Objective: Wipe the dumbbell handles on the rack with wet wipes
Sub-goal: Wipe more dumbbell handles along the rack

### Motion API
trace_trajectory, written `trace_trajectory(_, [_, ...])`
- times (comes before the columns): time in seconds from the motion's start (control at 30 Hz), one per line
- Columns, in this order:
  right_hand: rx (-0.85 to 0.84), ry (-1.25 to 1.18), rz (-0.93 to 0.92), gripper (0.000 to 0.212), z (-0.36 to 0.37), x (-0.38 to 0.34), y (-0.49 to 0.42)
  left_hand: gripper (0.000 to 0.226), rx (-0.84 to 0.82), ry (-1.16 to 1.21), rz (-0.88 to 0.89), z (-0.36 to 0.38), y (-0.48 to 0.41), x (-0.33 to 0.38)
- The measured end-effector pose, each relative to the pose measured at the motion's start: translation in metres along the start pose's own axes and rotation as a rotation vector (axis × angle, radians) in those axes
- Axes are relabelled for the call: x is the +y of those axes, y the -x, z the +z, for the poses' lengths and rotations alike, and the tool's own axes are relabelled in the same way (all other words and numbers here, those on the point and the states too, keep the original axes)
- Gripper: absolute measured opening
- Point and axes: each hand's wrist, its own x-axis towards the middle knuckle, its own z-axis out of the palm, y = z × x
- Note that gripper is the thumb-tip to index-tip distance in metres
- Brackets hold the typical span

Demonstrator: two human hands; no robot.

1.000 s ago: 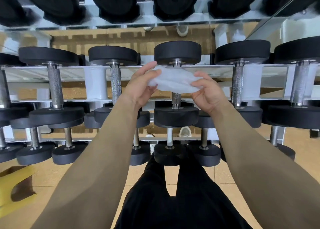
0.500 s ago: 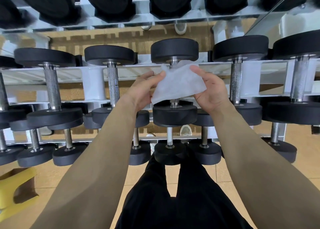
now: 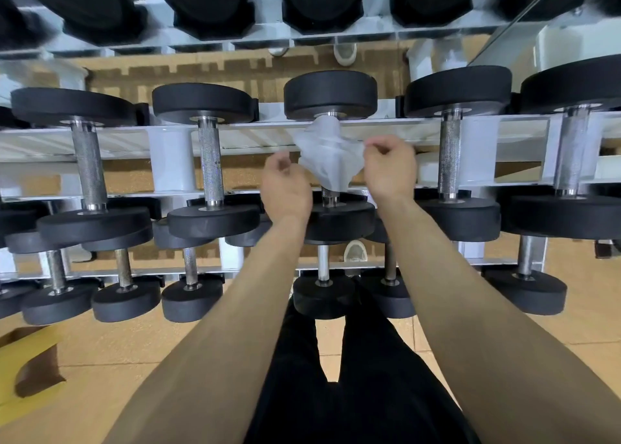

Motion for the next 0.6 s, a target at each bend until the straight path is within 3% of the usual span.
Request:
trace_trajectory(0.07, [-0.177,0.064,0.001,0.014,0.019,-0.011,0.003,0.028,0.016,0.021,-0.091,0.008,0.011,-0.003])
trace_trajectory(0.13, [-0.288,0.044,0.075,0.022,0.038,-0.019,0.002,0.027,0.057,-0.012,-0.13,0.013,0.012,-0.002])
trace_trajectory(0.2, [-0.276,-0.031,0.147,0.037,0.053,-0.023,-0.004,0.025,0.083,-0.052,-0.113,0.016,0.009,-0.003])
trace_trajectory(0.37, [-0.299,-0.231,0.306,0.035,0.066,-0.026,-0.027,0.019,0.094,-0.111,-0.064,0.019,0.008,-0.006])
trace_trajectory(0.5, [-0.542,-0.401,0.401,0.047,0.055,-0.024,-0.042,0.012,0.11,-0.127,-0.054,0.02,0.007,-0.007])
trace_trajectory(0.6, [-0.685,-0.56,0.465,0.035,0.053,-0.02,-0.052,0.011,0.113,-0.116,-0.055,0.02,0.008,-0.004])
